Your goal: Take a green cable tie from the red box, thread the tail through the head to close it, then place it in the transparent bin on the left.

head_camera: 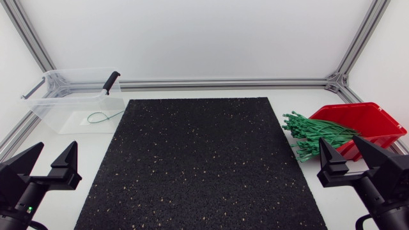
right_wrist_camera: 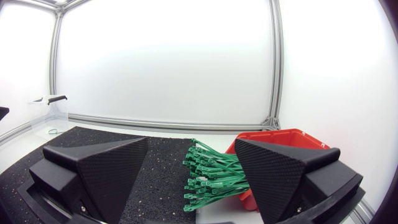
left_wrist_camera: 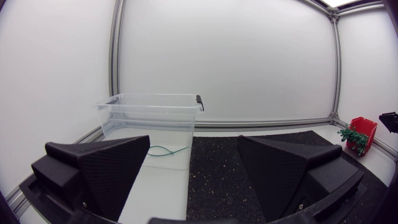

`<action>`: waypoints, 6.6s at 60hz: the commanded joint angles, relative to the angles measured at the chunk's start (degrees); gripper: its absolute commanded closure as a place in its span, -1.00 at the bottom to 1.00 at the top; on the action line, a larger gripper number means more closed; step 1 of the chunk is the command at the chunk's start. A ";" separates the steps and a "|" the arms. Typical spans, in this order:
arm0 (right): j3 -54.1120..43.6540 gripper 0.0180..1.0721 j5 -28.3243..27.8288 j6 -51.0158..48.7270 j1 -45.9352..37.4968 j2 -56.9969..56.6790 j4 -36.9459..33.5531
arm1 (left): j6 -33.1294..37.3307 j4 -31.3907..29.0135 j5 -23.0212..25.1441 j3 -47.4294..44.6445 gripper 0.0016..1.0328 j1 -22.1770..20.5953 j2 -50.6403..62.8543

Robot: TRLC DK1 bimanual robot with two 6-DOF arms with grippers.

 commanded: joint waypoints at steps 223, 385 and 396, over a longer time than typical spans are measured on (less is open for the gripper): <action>63.76 -0.72 2.53 -103.20 -14.18 73.20 -60.55 | -0.50 -1.26 -0.17 -2.20 -0.91 0.02 -0.39; 40.29 0.57 1.39 -103.64 -13.56 74.87 -23.28 | -0.50 -1.35 -0.17 -2.20 -0.90 0.19 -0.30; 41.17 0.81 1.39 -103.02 -13.48 75.14 -25.57 | -0.50 -1.44 -0.17 -2.20 -0.90 0.19 -0.30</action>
